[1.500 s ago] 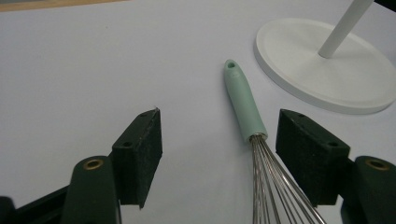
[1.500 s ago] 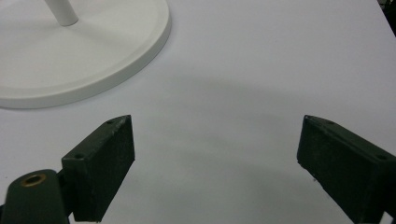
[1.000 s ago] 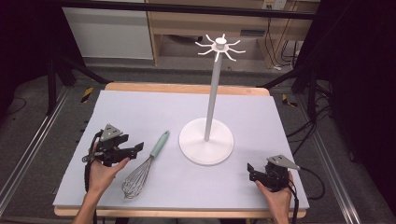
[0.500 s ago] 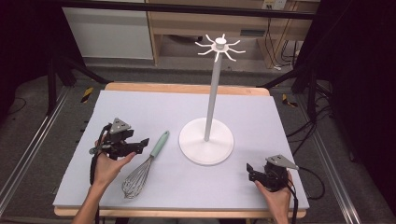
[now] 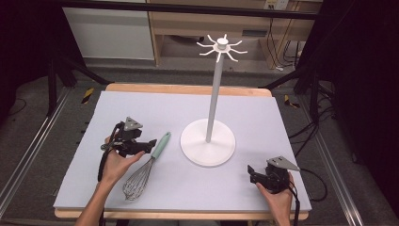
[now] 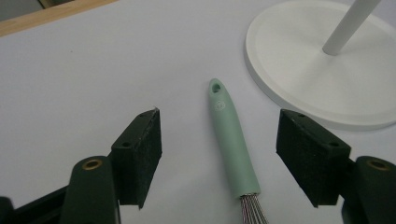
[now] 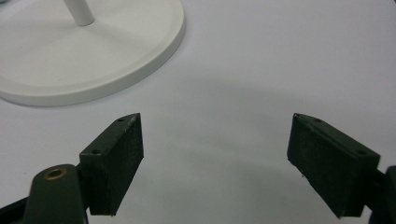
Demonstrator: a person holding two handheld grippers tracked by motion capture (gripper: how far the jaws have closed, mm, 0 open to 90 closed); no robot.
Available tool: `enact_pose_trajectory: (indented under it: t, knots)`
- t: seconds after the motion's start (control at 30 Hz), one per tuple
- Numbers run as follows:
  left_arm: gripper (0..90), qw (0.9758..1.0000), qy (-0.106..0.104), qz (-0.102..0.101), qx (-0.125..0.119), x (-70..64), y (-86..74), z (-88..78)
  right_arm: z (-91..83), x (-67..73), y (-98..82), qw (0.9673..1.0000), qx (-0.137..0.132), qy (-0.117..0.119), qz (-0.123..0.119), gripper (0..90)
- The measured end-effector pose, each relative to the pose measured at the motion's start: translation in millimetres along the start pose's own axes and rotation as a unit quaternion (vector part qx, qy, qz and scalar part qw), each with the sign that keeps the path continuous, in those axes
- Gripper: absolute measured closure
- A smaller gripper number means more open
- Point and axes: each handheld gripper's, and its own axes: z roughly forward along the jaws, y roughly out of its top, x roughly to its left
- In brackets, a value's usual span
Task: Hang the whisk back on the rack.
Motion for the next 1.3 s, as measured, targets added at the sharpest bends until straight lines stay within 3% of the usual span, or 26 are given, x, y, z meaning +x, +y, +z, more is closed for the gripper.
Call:
enact_pose_trajectory:
  t: [0.27,0.33,0.53,0.67,0.87,1.3]
  knots:
    - [33.5,0.9995,-0.002,0.019,0.027,-8.1,3.0,11.5,0.5,-0.2,0.3,1.0,0.001,0.002,-0.002,20.7]
    - [33.9,0.9994,-0.004,0.017,0.028,-8.5,4.3,14.4,0.4,0.0,0.2,1.0,0.001,0.004,-0.002,21.2]
    - [35.0,0.9978,-0.008,0.033,0.058,-11.0,6.8,23.3,1.2,1.1,0.1,1.0,0.0,0.009,-0.002,22.8]
    - [37.4,0.9967,-0.008,0.029,0.076,-11.1,6.6,30.0,0.5,2.2,0.3,0.9999,0.001,0.014,-0.001,24.2]
    - [42.8,0.9931,-0.013,0.036,0.111,-12.2,5.4,38.4,1.0,2.0,-0.3,0.9999,0.004,0.014,-0.002,25.9]
    - [48.3,0.9903,-0.021,0.023,0.135,-12.4,-2.8,49.3,0.5,1.4,-0.2,0.9997,0.01,0.023,-0.002,31.8]
